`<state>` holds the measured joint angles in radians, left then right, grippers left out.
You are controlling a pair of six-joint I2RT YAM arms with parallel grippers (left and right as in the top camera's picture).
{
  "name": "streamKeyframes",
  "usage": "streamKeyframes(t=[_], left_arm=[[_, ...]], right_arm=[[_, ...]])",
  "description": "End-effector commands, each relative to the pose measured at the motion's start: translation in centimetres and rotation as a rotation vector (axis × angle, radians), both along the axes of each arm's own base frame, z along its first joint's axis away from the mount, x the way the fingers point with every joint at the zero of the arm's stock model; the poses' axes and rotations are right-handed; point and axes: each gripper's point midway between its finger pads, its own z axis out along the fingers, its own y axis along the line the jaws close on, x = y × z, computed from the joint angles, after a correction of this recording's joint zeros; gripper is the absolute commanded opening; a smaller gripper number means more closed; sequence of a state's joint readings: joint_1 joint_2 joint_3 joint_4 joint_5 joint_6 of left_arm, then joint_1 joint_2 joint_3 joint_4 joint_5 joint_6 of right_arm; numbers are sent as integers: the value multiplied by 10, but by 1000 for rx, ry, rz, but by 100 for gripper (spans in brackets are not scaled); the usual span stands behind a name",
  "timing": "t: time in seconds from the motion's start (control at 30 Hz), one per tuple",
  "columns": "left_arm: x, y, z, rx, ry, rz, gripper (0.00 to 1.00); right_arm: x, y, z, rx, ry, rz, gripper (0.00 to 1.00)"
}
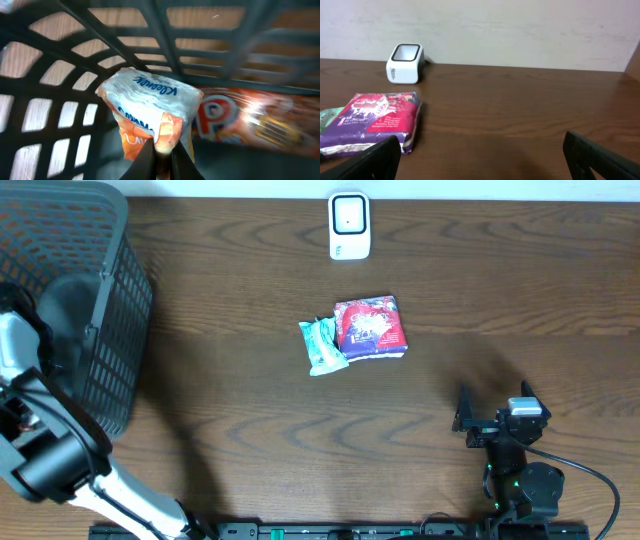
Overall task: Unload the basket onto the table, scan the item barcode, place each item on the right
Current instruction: 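Reach into the basket and grasp the orange Kleenex tissue pack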
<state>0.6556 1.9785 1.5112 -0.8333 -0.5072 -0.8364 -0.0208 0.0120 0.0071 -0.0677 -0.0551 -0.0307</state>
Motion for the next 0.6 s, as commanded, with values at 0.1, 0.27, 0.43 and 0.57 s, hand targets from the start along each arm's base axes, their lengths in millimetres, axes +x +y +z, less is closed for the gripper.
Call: streamKeyframes(t=[0.1, 0.27, 0.43, 0.57], left_arm=[[21, -25, 92, 40, -290, -87, 7], [40, -65, 160, 49, -531, -211, 8], [63, -132, 223, 26, -752, -434, 7], [72, -202, 268, 32, -864, -649, 7]], right_arm=[[0, 3, 0, -8, -1, 13, 99], [0, 3, 0, -8, -1, 13, 99], [0, 3, 0, -8, -1, 13, 99], [0, 3, 0, -8, -1, 13, 99]])
